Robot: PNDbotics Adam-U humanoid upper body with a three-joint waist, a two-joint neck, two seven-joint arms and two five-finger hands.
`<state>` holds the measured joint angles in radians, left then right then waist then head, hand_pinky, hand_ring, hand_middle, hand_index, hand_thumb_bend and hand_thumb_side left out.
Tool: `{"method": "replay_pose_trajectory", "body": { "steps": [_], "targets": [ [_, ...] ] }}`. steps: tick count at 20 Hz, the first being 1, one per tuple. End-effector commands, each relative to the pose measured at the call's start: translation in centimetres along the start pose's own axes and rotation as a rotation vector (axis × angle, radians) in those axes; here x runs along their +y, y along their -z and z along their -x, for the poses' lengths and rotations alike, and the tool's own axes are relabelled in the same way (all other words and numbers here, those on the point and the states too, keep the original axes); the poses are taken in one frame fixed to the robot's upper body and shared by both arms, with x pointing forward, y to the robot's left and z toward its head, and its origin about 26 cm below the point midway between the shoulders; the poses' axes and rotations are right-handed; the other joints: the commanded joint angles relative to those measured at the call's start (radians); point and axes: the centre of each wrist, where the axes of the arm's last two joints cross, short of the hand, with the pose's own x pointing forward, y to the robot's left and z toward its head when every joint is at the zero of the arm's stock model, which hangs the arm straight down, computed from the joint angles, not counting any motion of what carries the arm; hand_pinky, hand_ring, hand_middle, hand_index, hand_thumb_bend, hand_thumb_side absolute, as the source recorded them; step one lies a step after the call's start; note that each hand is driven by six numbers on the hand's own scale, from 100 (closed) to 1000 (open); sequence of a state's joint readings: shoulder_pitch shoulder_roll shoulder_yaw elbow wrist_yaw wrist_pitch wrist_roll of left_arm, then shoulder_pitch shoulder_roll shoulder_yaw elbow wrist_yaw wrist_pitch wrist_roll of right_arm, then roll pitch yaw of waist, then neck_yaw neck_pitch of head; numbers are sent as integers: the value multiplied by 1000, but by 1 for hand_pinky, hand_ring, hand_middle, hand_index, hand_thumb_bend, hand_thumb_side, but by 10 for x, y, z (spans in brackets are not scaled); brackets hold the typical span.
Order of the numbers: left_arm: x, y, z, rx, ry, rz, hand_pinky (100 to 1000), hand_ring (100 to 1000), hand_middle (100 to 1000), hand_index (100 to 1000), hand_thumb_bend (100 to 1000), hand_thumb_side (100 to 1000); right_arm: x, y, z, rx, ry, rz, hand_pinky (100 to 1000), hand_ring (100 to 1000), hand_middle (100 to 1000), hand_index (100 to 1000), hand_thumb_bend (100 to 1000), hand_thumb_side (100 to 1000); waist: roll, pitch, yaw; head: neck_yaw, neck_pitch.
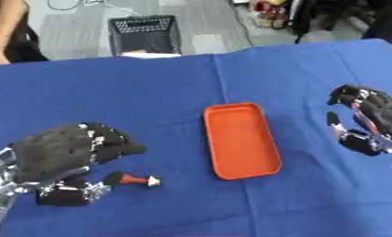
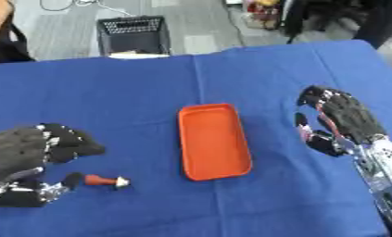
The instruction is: Pick up objects on the table and place them in the box.
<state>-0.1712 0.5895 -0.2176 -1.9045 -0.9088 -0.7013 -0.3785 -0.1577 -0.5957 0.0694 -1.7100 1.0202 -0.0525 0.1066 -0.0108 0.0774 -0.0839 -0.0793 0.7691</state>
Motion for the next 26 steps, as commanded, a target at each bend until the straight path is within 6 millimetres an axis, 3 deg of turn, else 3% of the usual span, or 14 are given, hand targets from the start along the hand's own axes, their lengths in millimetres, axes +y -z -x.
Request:
{"method": "replay_pose_trajectory", "body": {
  "steps": [1,16,19,26],
  "targets": [
    [0,-1,6,-16,53,57,649,802,767,1000,100,374,-9,3,2,-7,-15,21,701,771,735,713,100,178,0,-9,-2,7,1],
    [-43,11,7,-9,16,161,713,783,742,1000,100,443,-9,4,1,-11,-15,20,701,772,735,711,100,179,-2,-9,-3,4,1],
    [-56,14,5,8,-18,173,768,774,735,1000,100,532,-9,4,1,-10,-14,21,701,771,735,711,100,178,-2,-8,-3,4,1],
    [-68,27,-1,25,-84,178,800,762,721,1000,100,571,-9,4,1,-11,-13,20,701,772,735,711,100,180,-2,-8,-5,5,1]
  ]
}}
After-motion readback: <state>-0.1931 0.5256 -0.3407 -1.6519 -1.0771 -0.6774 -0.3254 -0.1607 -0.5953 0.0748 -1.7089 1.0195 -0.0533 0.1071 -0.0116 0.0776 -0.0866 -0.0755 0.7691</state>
